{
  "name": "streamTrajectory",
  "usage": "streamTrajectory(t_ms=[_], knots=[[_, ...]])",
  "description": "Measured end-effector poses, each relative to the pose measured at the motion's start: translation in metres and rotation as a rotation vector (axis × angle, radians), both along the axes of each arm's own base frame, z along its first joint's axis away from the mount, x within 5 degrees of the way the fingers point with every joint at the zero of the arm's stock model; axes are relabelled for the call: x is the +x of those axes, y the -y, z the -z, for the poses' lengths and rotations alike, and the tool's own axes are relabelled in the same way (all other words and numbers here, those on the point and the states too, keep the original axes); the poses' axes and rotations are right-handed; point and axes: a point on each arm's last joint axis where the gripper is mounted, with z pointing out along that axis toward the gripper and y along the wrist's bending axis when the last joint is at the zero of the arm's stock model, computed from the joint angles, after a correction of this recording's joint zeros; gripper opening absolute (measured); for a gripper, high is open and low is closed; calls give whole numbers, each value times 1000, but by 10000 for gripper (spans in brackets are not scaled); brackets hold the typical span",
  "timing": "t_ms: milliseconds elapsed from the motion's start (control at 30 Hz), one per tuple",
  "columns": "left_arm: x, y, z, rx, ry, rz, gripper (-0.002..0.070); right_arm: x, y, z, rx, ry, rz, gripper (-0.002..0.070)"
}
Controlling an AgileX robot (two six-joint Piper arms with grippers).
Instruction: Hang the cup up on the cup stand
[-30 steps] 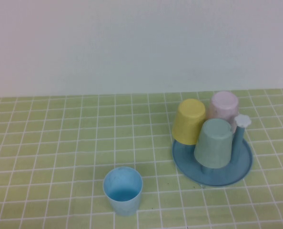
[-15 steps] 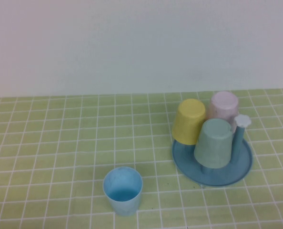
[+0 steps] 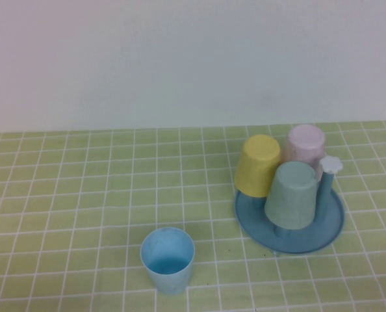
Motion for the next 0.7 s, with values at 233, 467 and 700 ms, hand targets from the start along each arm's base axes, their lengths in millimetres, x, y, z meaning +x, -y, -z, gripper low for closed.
streamTrajectory(t_ms=[233,467,700], knots=[[0,1,2,3,-27,6,0,0,0,-1,2,11,4,-1],[0,0,-6,-460,-5,8,0,0,-2,-3,181,31,-2,-1],[0,-4,-11,-613,39,-11,0,1,4,-17,621,180,70,-1]])
